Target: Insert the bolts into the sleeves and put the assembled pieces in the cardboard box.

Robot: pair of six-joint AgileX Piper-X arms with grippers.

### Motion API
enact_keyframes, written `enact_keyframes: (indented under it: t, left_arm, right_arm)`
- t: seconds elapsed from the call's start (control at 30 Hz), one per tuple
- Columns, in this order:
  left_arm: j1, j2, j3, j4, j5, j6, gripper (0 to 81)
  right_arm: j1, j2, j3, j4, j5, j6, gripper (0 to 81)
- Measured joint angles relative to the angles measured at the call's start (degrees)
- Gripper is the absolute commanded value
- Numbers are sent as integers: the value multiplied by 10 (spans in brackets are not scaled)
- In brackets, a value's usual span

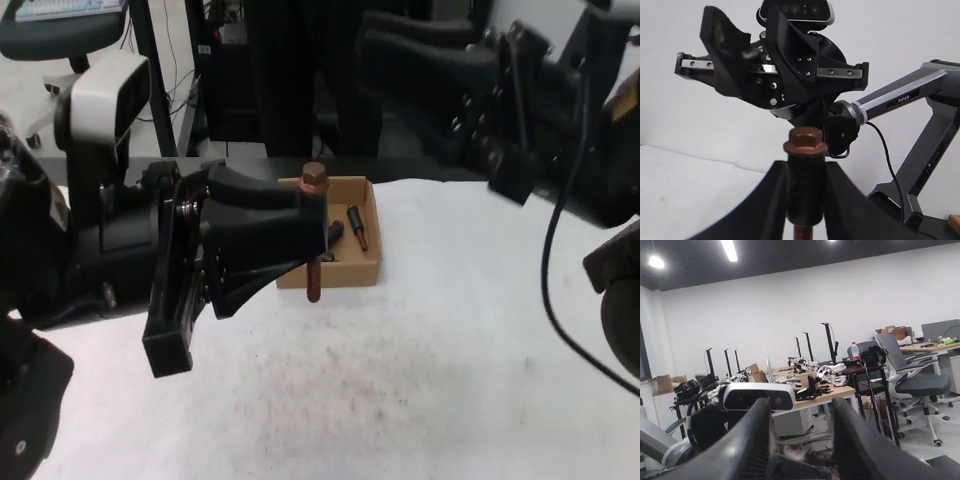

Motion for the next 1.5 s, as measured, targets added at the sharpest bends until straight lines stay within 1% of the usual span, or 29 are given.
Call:
enact_keyframes:
  t: [0.03,0.07,0.13,0.17,0.2,0.23,0.33,0.4,0.47,0.53,0.57,0.6,0.67,0.73,0.77,0.83,0.87,0.93,1.03,1.13,1.23,1.27,1.33,1.5]
  left_arm:
    - [0,0,0,0,0,-1,3]
    - [0,0,0,0,0,-1,3]
    - [0,0,0,0,0,-3,3]
    - [0,0,0,0,-4,-9,3]
    - [0,0,0,0,-4,-10,3]
    - [0,0,0,0,-11,-17,3]
    - [0,0,-4,0,-31,-66,3]
    - [0,0,-17,0,-34,-108,3]
    - [0,0,-55,10,-35,-150,3]
    - [2,0,-96,61,-41,-150,3]
    - [3,0,-117,96,-47,-140,3]
    - [4,2,-144,150,-58,-125,3]
    - [8,17,-212,292,-97,-67,3]
    - [11,43,-282,443,-170,21,3]
    - [11,46,-282,443,-177,29,3]
    - [13,84,-342,560,-245,96,3]
    - [13,89,-348,571,-253,103,3]
    - [13,143,-407,672,-314,166,3]
    - [15,239,-500,795,-378,229,3]
    - [15,333,-592,887,-425,257,3]
    - [15,421,-660,946,-463,264,3]
    - [15,475,-695,965,-479,265,3]
    - [15,535,-739,976,-488,262,3]
    - [15,590,-780,976,-490,259,3]
  right_arm:
    - [-5,0,0,-5,-3,8,370]
    - [-9,0,0,-7,-8,16,348]
    - [-15,0,0,-10,-13,38,249]
    - [-21,0,0,-9,-10,50,166]
    - [-25,0,0,-7,-8,55,66]
    - [-30,0,0,-1,-5,62,4]
    - [-42,0,0,11,0,83,8]
    - [-64,0,0,52,0,123,8]
    - [-82,0,0,95,-15,150,8]
    - [-100,0,0,138,-39,162,8]
    - [-115,0,0,172,-64,169,8]
    - [-116,0,0,175,-64,170,8]
    - [-129,1,0,193,-82,172,8]
    - [-143,-1,0,202,-91,178,8]
    - [-147,-3,0,203,-91,186,8]
    - [-154,-9,0,205,-91,200,8]
    - [-155,-12,0,205,-91,204,8]
    - [-157,-19,0,205,-91,206,8]
    - [-157,-24,0,205,-92,212,8]
    - [-157,-24,0,209,-95,212,8]
    - [-157,-24,0,218,-95,212,8]
    - [-157,-24,0,222,-95,212,8]
    - [-157,-24,0,227,-95,212,8]
    - [-157,-24,0,230,-95,212,8]
